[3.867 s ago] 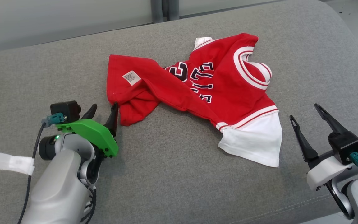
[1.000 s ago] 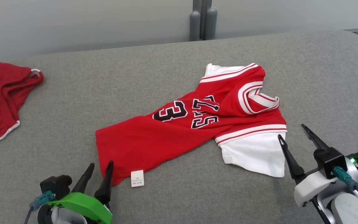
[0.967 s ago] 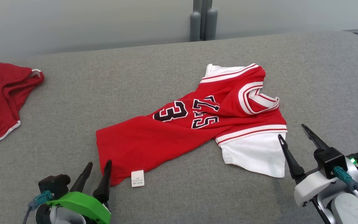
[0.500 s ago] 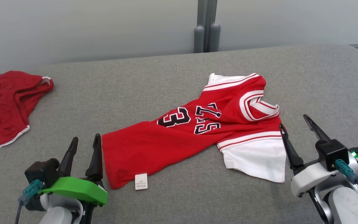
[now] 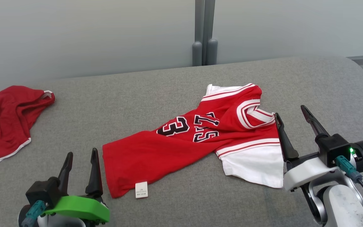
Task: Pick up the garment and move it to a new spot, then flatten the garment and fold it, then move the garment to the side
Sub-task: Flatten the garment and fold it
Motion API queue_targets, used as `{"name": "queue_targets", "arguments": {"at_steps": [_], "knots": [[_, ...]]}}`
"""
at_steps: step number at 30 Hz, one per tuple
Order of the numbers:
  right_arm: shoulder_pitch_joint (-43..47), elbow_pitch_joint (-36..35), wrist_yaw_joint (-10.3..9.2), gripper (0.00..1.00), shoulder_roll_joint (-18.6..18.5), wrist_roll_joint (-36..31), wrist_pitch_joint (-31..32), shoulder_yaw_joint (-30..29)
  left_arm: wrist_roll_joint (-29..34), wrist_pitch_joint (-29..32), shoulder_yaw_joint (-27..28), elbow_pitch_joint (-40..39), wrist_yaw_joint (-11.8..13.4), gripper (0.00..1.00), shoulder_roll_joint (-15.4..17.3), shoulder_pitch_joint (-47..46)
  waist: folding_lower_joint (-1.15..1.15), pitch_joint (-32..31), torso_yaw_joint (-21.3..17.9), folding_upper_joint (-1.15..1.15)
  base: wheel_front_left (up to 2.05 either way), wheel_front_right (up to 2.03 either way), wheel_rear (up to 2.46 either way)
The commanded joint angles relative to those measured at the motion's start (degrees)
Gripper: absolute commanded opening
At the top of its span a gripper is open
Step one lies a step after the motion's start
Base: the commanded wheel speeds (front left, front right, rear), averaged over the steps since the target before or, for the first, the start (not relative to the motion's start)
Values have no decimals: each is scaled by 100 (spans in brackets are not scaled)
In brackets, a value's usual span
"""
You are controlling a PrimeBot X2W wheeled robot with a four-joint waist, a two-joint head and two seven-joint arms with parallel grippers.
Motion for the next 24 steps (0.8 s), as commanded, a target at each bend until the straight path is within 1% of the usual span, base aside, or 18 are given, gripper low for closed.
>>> {"name": "queue_targets", "arguments": {"at_steps": [1, 5, 9, 15, 24], "knots": [[46, -34, -8, 100, 51, -14, -5, -30, 36, -17, 14, -88, 93, 100, 8, 175, 0, -40, -6, 0, 0, 0, 0], [161, -16, -8, 100, 127, 17, -40, -77, 114, -16, 40, -199, 240, 100, -10, 369, 0, -92, 6, 0, 0, 0, 0], [290, 17, -8, 100, 194, 52, -38, -156, 204, -16, 21, -305, 291, 100, -83, 540, 0, -137, 26, 0, 0, 0, 0], [366, 25, -8, 100, 248, 59, -19, -209, 256, -16, 28, -330, 299, 100, -157, 657, 0, -164, 28, 0, 0, 0, 0], [399, 54, -8, 100, 293, 98, -26, -173, 311, -16, 18, -324, 250, 100, -186, 683, 0, -195, 41, 0, 0, 0, 0]]}}
